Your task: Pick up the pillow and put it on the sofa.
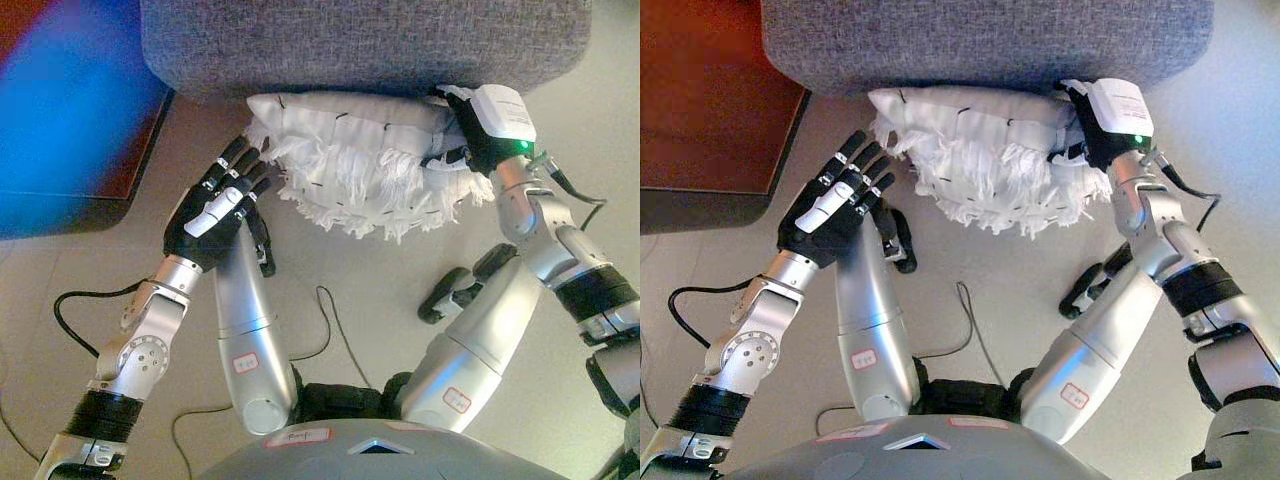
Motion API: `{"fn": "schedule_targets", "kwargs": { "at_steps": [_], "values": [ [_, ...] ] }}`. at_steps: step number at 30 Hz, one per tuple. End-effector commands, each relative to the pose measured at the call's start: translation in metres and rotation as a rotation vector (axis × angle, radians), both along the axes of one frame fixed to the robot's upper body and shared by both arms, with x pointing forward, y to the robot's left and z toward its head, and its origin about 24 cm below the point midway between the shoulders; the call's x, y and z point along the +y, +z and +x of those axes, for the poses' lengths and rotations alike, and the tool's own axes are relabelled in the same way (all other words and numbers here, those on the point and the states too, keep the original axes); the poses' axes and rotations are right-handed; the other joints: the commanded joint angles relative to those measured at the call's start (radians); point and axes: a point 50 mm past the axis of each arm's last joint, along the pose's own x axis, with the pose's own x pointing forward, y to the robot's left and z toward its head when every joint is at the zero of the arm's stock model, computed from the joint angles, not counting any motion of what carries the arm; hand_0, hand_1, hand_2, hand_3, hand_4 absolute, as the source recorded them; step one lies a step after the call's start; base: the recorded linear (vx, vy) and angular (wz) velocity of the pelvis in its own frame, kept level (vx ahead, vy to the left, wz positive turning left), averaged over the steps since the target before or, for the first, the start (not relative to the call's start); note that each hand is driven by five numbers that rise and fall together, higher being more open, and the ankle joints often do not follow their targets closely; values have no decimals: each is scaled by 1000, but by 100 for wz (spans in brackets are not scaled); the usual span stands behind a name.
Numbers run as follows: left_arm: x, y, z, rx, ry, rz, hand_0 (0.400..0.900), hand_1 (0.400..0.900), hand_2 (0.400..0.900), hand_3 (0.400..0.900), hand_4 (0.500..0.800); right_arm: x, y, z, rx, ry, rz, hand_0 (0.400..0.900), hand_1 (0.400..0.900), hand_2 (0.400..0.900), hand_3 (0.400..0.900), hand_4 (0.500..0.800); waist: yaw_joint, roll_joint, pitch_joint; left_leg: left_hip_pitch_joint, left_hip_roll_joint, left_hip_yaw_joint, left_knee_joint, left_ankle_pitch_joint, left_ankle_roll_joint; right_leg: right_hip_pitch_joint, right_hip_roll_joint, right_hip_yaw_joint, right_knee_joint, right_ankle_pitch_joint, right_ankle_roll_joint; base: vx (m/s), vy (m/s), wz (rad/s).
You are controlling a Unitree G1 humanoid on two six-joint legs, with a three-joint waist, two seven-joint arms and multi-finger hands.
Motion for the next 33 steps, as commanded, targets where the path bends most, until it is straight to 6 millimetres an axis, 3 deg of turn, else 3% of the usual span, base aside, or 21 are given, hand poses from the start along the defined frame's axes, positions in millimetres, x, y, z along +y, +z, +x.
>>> {"fn": "schedule_targets", "kwargs": {
  "at_steps": [1, 3, 4, 5, 6, 7, 23, 28, 33],
  "values": [
    [-15, 15, 4, -72, -69, -35, 900, 900, 900, 900, 800, -11, 26, 19, 75, -105, 56, 900, 900, 900, 900, 800, 59, 30, 1, 63, 51, -77, 86, -162, 17, -118, 18, 28, -41, 126, -85, 44, -1, 5],
    [-16, 13, 3, -59, -75, -36, 900, 900, 900, 900, 800, -9, 22, 20, 131, -108, 90, 900, 900, 900, 900, 800, 62, 31, 1, 68, 53, -77, 91, -157, 16, -110, 12, 34, -37, 130, -86, 59, -5, 2],
    [-16, 12, 2, -51, -81, -36, 900, 900, 900, 900, 800, -7, 19, 20, 179, -108, 93, 857, 857, 857, 857, 774, 64, 31, 1, 72, 55, -78, 96, -155, 15, -103, 8, 37, -32, 132, -87, 41, -6, 0],
    [-16, 12, 2, -50, -81, -36, 900, 900, 900, 900, 800, -7, 19, 20, 180, -108, 93, 857, 857, 857, 857, 774, 64, 30, 1, 72, 55, -78, 96, -155, 15, -103, 7, 37, -32, 132, -86, 50, -4, 0],
    [-17, 11, 1, -41, -83, -33, 900, 900, 900, 900, 800, -6, 15, 19, 211, -109, 99, 476, 476, 476, 476, 546, 65, 31, 1, 77, 58, -80, 102, -153, 14, -98, 3, 41, -28, 135, -88, 47, 2, -1],
    [-17, 10, 0, -32, -83, -32, 900, 900, 900, 900, 800, -5, 12, 19, 235, -110, 103, 400, 400, 400, 400, 500, 66, 32, 1, 81, 61, -81, 105, -151, 14, -92, 0, 43, -25, 137, -88, 64, 2, 0],
    [-15, -9, -8, 87, -30, -28, 900, 900, 900, 900, 800, 7, -10, 9, 278, -80, 229, 400, 400, 400, 400, 500, 65, 25, 1, 204, 94, -70, 53, -102, 13, 37, -38, 18, -87, 189, -84, 60, -5, -1],
    [-9, -12, -4, 119, 50, -31, 900, 900, 900, 900, 800, 10, -5, 6, 182, -62, 305, 400, 400, 400, 400, 500, 59, 15, 1, 269, 87, -32, -38, -76, 16, 112, -23, -30, -188, 219, -69, 7, -13, -6],
    [7, -5, 4, 81, 242, -6, 900, 900, 900, 900, 800, 17, 22, 2, 3, 19, 338, 400, 400, 400, 400, 500, 41, 0, -9, 411, 85, 55, -261, -19, 31, 242, 13, -118, -438, 306, -46, -93, 8, -16]
  ]
}}
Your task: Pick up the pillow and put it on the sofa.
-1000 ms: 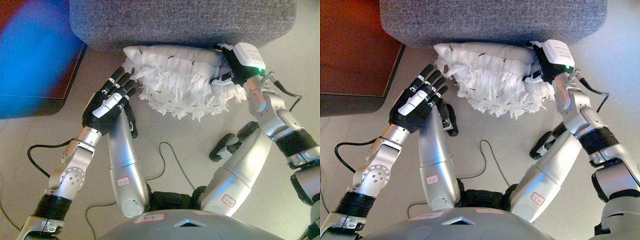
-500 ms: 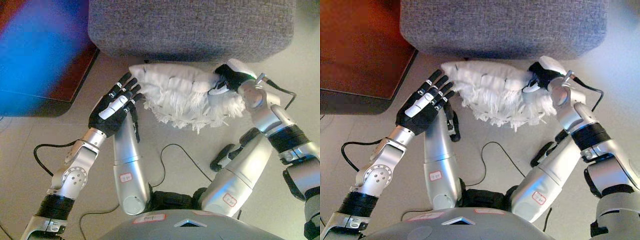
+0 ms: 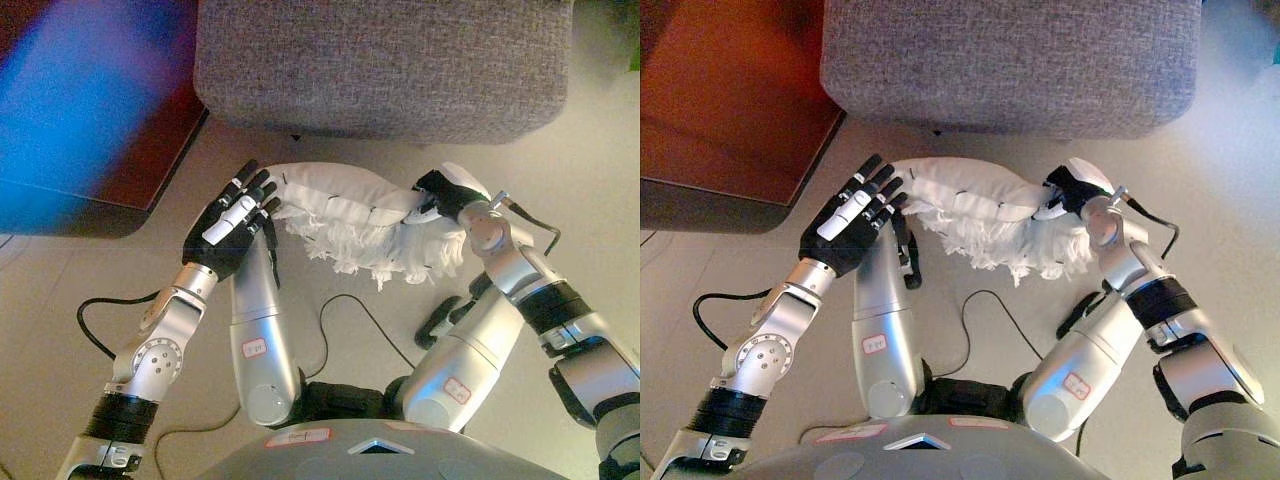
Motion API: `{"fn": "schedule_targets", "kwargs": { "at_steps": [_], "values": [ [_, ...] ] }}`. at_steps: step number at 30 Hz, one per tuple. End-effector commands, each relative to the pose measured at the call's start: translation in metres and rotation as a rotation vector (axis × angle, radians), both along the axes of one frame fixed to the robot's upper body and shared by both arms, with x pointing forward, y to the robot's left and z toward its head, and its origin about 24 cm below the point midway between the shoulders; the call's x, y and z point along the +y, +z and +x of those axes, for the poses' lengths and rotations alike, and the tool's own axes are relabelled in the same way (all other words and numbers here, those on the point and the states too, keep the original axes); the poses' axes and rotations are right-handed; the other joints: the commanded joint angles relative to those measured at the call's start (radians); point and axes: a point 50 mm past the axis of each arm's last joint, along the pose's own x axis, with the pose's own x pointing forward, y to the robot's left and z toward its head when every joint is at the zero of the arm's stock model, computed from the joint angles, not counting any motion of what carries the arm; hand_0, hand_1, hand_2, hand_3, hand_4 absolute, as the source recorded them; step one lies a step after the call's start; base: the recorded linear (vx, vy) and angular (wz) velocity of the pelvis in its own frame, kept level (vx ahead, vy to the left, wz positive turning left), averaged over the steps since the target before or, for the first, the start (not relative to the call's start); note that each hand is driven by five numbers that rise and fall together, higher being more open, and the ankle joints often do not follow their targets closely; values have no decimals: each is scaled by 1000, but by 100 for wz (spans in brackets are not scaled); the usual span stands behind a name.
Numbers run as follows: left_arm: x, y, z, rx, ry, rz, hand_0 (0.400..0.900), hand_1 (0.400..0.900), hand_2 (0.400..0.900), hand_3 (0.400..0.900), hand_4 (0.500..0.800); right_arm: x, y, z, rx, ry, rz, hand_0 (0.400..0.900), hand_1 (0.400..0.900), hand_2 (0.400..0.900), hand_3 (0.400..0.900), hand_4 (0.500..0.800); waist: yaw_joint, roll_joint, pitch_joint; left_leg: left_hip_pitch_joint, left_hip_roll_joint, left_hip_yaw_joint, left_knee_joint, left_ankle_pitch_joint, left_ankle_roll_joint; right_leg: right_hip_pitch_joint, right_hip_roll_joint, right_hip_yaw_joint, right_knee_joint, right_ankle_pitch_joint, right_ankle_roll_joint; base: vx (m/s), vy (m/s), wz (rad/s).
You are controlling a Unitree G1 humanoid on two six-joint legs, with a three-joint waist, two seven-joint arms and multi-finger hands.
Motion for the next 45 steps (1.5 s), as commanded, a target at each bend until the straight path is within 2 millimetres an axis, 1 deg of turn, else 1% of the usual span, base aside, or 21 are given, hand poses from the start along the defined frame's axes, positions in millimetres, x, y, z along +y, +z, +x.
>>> {"fn": "schedule_targets", "kwargs": {
  "at_steps": [1, 2, 3, 4, 6, 7, 8, 10, 11, 13, 16, 18, 19, 22, 25, 27, 28, 33, 37, 41, 45],
  "values": [
    [18, 23, 8, -127, 162, 80, 900, 900, 900, 900, 800, 6, 95, 17, -462, 57, 113, 400, 400, 400, 400, 500, 14, -16, -14, 220, 51, 26, -190, -11, 44, -23, 53, -14, -338, 325, -58, -66, 12, -14],
    [21, 26, 10, -136, 201, 103, 900, 900, 900, 900, 800, 7, 99, 14, -500, 73, 119, 400, 400, 400, 400, 500, 10, -20, -21, 265, 50, 42, -261, 7, 50, 6, 59, -28, -396, 349, -54, -116, 11, -13],
    [23, 28, 12, -143, 224, 121, 900, 900, 900, 900, 800, 8, 103, 11, -530, 86, 125, 400, 400, 400, 400, 500, 7, -27, -29, 297, 42, 57, -342, 58, 59, 29, 69, -42, -470, 401, -61, -100, 13, -13],
    [24, 29, 12, -152, 238, 142, 900, 900, 900, 900, 800, 9, 107, 7, -549, 94, 135, 400, 400, 400, 400, 500, 4, -30, -32, 342, 42, 70, -412, 79, 62, 64, 71, -58, -527, 424, -60, -76, 20, -13],
    [25, 33, 13, -186, 268, 225, 900, 900, 900, 900, 800, 9, 114, -5, -617, 110, 189, 400, 400, 400, 400, 500, -3, -41, -53, 462, 31, 108, -594, 141, 71, 171, 85, -109, -669, 472, -54, 15, 20, -12],
    [26, 32, 12, -187, 272, 232, 900, 900, 900, 900, 800, 7, 114, -9, -630, 114, 200, 400, 400, 400, 400, 500, -4, -45, -62, 504, 27, 120, -666, 165, 72, 220, 91, -130, -734, 492, -52, 75, 10, -11],
    [26, 29, 10, -179, 282, 249, 900, 900, 900, 900, 800, 3, 114, -19, -659, 118, 220, 400, 400, 400, 400, 500, -3, -55, -81, 570, 10, 140, -773, 196, 76, 295, 89, -176, -826, 522, -47, 101, 1, -10],
    [26, 26, 7, -166, 286, 259, 900, 900, 900, 900, 800, -2, 112, -30, -694, 116, 229, 400, 400, 400, 400, 500, -1, -65, -96, 642, -10, 158, -869, 225, 76, 381, 84, -224, -920, 554, -36, 62, -2, -7],
    [26, 25, 5, -169, 291, 269, 900, 900, 900, 900, 800, -7, 113, -40, -739, 118, 232, 400, 400, 400, 400, 500, 0, -75, -114, 707, -30, 185, -953, 249, 78, 450, 82, -267, -989, 578, -28, -4, -2, -5],
    [26, 24, 2, -177, 305, 281, 900, 900, 900, 900, 800, -11, 112, -52, -776, 117, 258, 400, 400, 400, 400, 500, -2, -85, -130, 765, -49, 198, -1006, 264, 79, 520, 87, -297, -1044, 605, -20, -41, -20, -2],
    [28, 21, -2, -155, 357, 277, 900, 900, 900, 900, 800, -10, 106, -68, -810, 118, 313, 400, 400, 400, 400, 500, -9, -106, -162, 855, -35, 230, -1090, 291, 75, 630, 103, -346, -1128, 644, -10, -17, -69, -3],
    [31, 16, -6, -121, 393, 276, 900, 900, 900, 900, 800, -8, 101, -76, -811, 121, 356, 400, 400, 400, 400, 500, -13, -118, -190, 921, -27, 249, -1164, 311, 71, 707, 129, -377, -1200, 658, -5, 32, -91, -11],
    [33, 10, -9, -85, 425, 278, 900, 900, 900, 900, 800, -6, 97, -80, -804, 122, 380, 400, 400, 400, 400, 500, -15, -127, -215, 965, -27, 265, -1216, 324, 70, 759, 150, -393, -1254, 669, -1, 77, -103, -13],
    [41, -5, -21, 4, 493, 293, 900, 900, 900, 900, 800, -5, 89, -92, -777, 123, 426, 400, 400, 400, 400, 500, -23, -141, -269, 1073, -46, 304, -1331, 351, 68, 879, 204, -418, -1372, 690, 5, 119, -56, -13],
    [50, -12, -34, 50, 532, 316, 900, 900, 900, 900, 800, -10, 86, -106, -749, 122, 461, 400, 400, 400, 400, 500, -36, -145, -314, 1148, -61, 344, -1414, 371, 65, 963, 248, -428, -1473, 699, 8, 86, 6, -4],
    [55, -13, -40, 61, 552, 330, 900, 900, 900, 900, 800, -13, 87, -112, -751, 125, 469, 400, 400, 400, 400, 500, -41, -145, -337, 1180, -71, 360, -1455, 381, 61, 995, 265, -432, -1520, 708, 11, 47, 23, 0],
    [57, -13, -42, 69, 563, 335, 900, 900, 900, 900, 800, -14, 88, -114, -746, 128, 477, 400, 400, 400, 400, 500, -42, -143, -353, 1202, -73, 375, -1490, 391, 57, 1016, 270, -444, -1557, 721, 14, 46, 15, 0],
    [64, -16, -45, 106, 594, 347, 900, 900, 900, 900, 800, -18, 97, -115, -728, 146, 526, 400, 400, 400, 400, 500, -41, -149, -395, 1257, -85, 407, -1543, 395, 48, 1055, 275, -483, -1624, 757, 19, 50, 2, 6],
    [68, -21, -49, 145, 603, 346, 900, 900, 900, 900, 800, -22, 105, -114, -692, 164, 573, 400, 400, 400, 400, 500, -37, -158, -417, 1283, -100, 408, -1560, 381, 53, 1069, 279, -498, -1613, 750, 17, 71, 10, 8],
    [68, -23, -51, 152, 594, 349, 900, 900, 900, 900, 800, -22, 109, -114, -637, 207, 612, 400, 400, 400, 400, 500, -32, -168, -431, 1289, -102, 413, -1564, 377, 52, 1076, 280, -512, -1612, 748, 15, 64, -3, 6],
    [67, -24, -47, 153, 573, 358, 900, 900, 900, 900, 800, -25, 111, -102, -605, 205, 574, 400, 400, 400, 400, 500, -14, -179, -437, 1291, -103, 407, -1564, 376, 47, 1085, 278, -532, -1608, 748, 14, 86, -31, 8]
  ]
}}
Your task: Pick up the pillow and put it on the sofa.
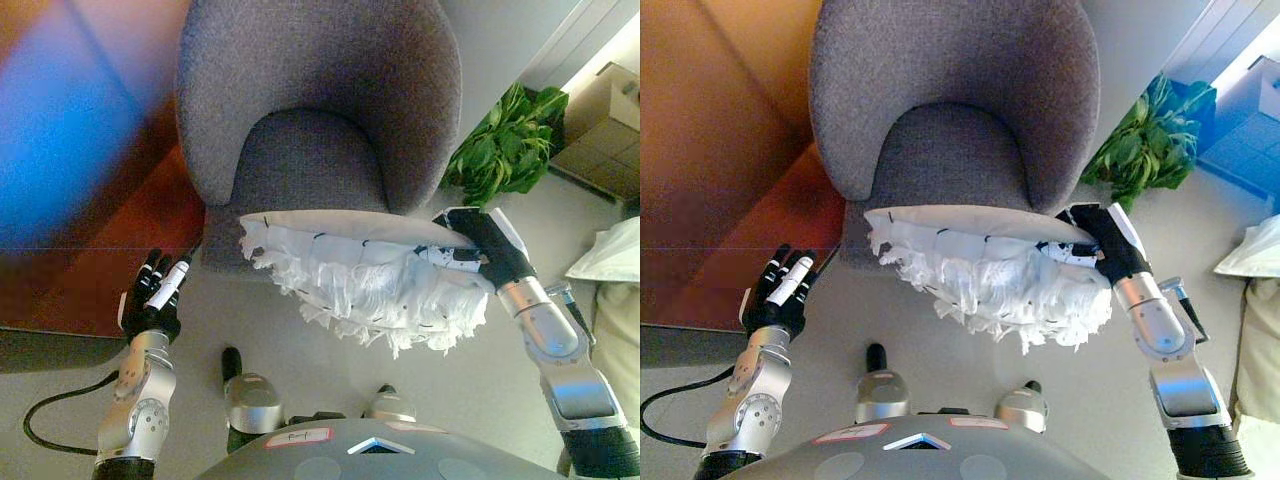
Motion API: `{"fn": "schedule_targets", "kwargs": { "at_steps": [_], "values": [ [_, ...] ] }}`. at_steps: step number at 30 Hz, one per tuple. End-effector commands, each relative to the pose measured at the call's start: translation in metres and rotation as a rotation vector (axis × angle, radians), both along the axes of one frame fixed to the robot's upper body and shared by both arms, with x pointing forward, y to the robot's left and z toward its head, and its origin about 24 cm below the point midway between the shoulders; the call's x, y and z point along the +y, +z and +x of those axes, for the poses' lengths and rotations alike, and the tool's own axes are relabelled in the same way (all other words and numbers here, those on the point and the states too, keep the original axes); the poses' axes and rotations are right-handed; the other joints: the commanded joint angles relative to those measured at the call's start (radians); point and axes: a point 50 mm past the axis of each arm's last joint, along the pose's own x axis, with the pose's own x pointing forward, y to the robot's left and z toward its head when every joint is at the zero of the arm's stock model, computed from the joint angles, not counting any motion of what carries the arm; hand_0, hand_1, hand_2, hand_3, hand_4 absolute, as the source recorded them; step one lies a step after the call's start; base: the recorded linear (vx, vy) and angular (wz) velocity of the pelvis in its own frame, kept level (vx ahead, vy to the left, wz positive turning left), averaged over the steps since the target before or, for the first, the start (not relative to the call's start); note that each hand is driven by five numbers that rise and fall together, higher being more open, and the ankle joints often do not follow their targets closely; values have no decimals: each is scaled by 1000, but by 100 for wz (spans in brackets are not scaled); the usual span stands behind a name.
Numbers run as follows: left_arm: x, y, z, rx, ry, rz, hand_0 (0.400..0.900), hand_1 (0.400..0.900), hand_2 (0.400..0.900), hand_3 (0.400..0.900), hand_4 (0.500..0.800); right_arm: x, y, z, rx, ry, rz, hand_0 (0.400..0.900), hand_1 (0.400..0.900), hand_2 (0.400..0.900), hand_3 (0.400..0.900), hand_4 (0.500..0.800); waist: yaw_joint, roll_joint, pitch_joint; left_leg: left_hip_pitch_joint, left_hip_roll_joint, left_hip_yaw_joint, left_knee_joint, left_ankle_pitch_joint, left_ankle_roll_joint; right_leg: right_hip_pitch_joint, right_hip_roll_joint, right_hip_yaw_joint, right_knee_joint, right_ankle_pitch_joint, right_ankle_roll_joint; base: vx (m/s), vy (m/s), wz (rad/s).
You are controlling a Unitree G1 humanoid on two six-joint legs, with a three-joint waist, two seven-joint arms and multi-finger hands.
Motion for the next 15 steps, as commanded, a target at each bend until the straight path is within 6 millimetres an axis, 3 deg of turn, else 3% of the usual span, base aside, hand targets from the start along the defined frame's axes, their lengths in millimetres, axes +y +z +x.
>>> {"fn": "schedule_targets", "kwargs": {
  "at_steps": [1, 6, 11, 15],
  "values": [
    [3, 31, 29, -174, -36, 98, 900, 900, 900, 900, 800, -2, 109, 30, -484, 58, 19, 400, 400, 400, 400, 500, 25, 18, -58, 134, -25, 63, -48, -83, 89, -56, 0, -20, -44, 147, 18, 107, -43, 12],
    [5, 34, 32, -166, -78, 113, 900, 900, 900, 900, 800, -13, 120, 52, -464, 21, -29, 400, 400, 400, 400, 500, 65, 6, -56, 128, -23, 37, -46, -82, 82, -42, 2, -49, -45, 147, 15, 103, -65, 15],
    [14, 41, 32, -161, -123, 138, 900, 900, 900, 900, 800, -31, 130, 89, -392, -46, -121, 400, 400, 400, 400, 500, 126, -20, -48, 113, -18, -2, -44, -74, 74, -22, 13, -84, -45, 138, 12, 135, -102, 17],
    [18, 49, 31, -160, -169, 171, 900, 900, 900, 900, 800, -64, 135, 116, -306, -172, -162, 400, 400, 400, 400, 500, 188, -37, -44, 98, -2, -53, -48, -77, 59, 8, 43, -96, -58, 104, 14, 148, -120, 19]
  ]
}}
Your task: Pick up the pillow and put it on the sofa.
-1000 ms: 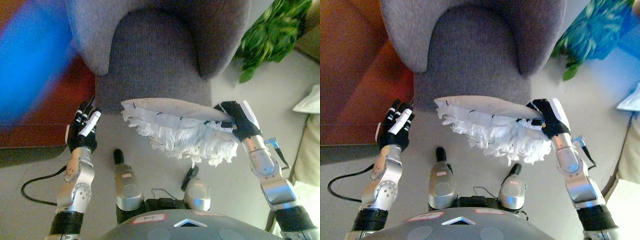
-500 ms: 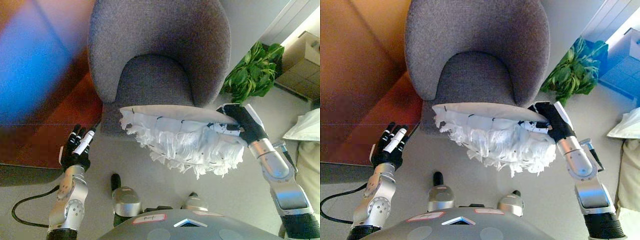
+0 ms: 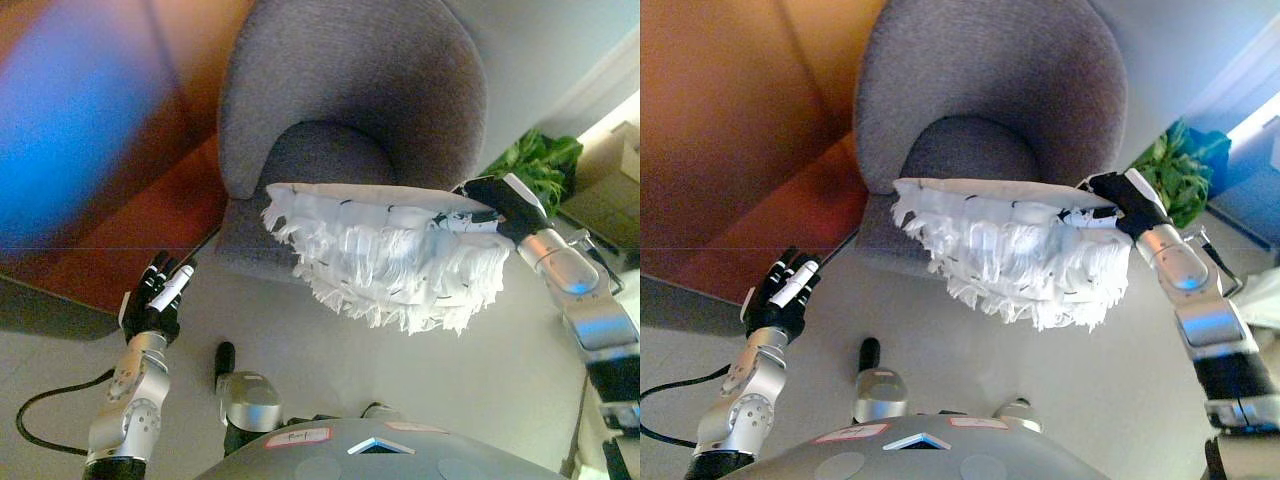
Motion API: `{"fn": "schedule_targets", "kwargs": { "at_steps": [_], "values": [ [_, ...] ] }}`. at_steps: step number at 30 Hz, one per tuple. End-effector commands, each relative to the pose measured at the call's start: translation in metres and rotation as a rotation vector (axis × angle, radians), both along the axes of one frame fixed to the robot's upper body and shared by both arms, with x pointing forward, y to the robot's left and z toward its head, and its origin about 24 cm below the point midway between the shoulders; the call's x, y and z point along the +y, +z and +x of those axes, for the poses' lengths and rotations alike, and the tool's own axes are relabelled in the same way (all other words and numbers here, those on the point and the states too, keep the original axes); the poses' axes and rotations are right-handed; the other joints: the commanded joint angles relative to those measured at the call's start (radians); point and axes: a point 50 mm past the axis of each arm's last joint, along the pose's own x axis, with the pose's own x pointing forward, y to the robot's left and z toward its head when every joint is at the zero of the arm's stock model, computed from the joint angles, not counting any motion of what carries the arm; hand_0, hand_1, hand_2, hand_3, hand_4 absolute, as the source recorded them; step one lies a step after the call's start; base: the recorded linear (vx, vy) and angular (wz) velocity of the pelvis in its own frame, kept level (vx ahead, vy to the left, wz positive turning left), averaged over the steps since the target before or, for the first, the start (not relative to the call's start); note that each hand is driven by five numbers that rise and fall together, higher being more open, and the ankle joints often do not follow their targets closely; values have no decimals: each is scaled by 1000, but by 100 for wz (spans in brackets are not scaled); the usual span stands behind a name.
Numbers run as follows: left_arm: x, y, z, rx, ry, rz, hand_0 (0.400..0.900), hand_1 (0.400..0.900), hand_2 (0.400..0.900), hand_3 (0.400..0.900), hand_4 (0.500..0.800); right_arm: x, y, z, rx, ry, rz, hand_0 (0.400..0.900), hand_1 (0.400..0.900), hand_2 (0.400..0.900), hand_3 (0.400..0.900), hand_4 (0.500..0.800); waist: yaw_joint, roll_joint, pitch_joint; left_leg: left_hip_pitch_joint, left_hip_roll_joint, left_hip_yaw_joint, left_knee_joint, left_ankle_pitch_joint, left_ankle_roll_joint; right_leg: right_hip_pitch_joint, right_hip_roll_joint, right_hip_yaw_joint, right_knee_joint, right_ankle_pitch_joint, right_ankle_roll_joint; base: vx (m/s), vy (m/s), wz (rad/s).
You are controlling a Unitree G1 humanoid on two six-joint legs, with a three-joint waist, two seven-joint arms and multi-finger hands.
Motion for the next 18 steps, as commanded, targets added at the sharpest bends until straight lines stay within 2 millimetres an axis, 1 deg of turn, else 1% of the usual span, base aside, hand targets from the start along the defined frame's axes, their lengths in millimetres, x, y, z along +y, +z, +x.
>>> {"fn": "schedule_targets", "kwargs": {
  "at_steps": [1, 3, 4, 6, 7, 8, 9, 10, 11, 14, 18],
  "values": [
    [9, 47, 30, -207, -91, 112, 900, 900, 900, 900, 800, -25, 130, 49, -433, -83, -54, 400, 400, 400, 400, 500, 93, 0, -13, 130, -9, 27, -16, -120, 60, -43, 3, -21, 5, 95, 4, 164, -164, 22],
    [13, 54, 31, -214, -129, 141, 900, 900, 900, 900, 800, -45, 142, 57, -413, -182, -62, 400, 400, 400, 400, 500, 132, -12, -2, 113, -6, -4, -16, -115, 57, -34, 10, -35, 3, 93, 4, 104, -169, 23],
    [15, 57, 32, -217, -141, 152, 900, 900, 900, 900, 800, -52, 147, 59, -405, -213, -71, 400, 400, 400, 400, 500, 144, -15, 3, 107, -5, -15, -16, -113, 56, -31, 12, -40, 3, 93, 4, 86, -170, 21],
    [19, 61, 32, -218, -163, 172, 900, 900, 900, 900, 800, -67, 152, 61, -354, -285, -74, 400, 400, 400, 400, 500, 169, -23, 10, 96, -1, -35, -17, -109, 53, -27, 17, -50, -1, 91, 4, 81, -170, 16],
    [22, 65, 34, -216, -185, 189, 900, 900, 900, 900, 800, -83, 157, 59, -331, -405, -95, 400, 400, 400, 400, 500, 189, -32, 15, 88, 4, -49, -16, -106, 50, -22, 21, -55, -6, 95, 6, 79, -184, 12],
    [23, 67, 35, -217, -196, 196, 900, 900, 900, 900, 800, -91, 161, 59, -302, -457, -99, 900, 900, 900, 900, 800, 198, -35, 18, 83, 7, -55, -16, -103, 48, -17, 26, -58, -11, 94, 6, 73, -175, 7],
    [24, 70, 37, -220, -211, 205, 900, 900, 900, 900, 800, -101, 165, 58, -276, -519, -86, 900, 900, 900, 900, 800, 210, -40, 20, 78, 11, -60, -15, -100, 46, -12, 32, -62, -20, 93, 7, 46, -112, 2],
    [23, 72, 38, -225, -228, 211, 900, 900, 900, 900, 800, -106, 172, 57, -286, -575, -52, 900, 900, 900, 900, 800, 218, -42, 21, 74, 15, -64, -16, -97, 44, -6, 36, -65, -27, 94, 8, 35, -80, -1],
    [21, 75, 40, -235, -244, 213, 900, 900, 900, 900, 800, -107, 180, 58, -324, -622, -28, 900, 900, 900, 900, 800, 223, -42, 23, 70, 18, -65, -15, -93, 43, -2, 40, -67, -32, 93, 9, 19, -41, -3],
    [15, 78, 43, -243, -286, 217, 900, 900, 900, 900, 800, -104, 196, 60, -413, -660, -71, 900, 900, 900, 900, 800, 230, -38, 21, 65, 24, -62, -14, -89, 42, 6, 37, -70, -34, 91, 10, 3, -2, -1],
    [6, 74, 43, -233, -326, 197, 900, 900, 900, 900, 800, -98, 200, 62, -478, -697, -73, 900, 900, 900, 900, 800, 224, -27, 15, 82, 28, -57, -12, -90, 49, 19, 31, -70, -33, 93, 10, 32, 55, -7]
  ]
}}
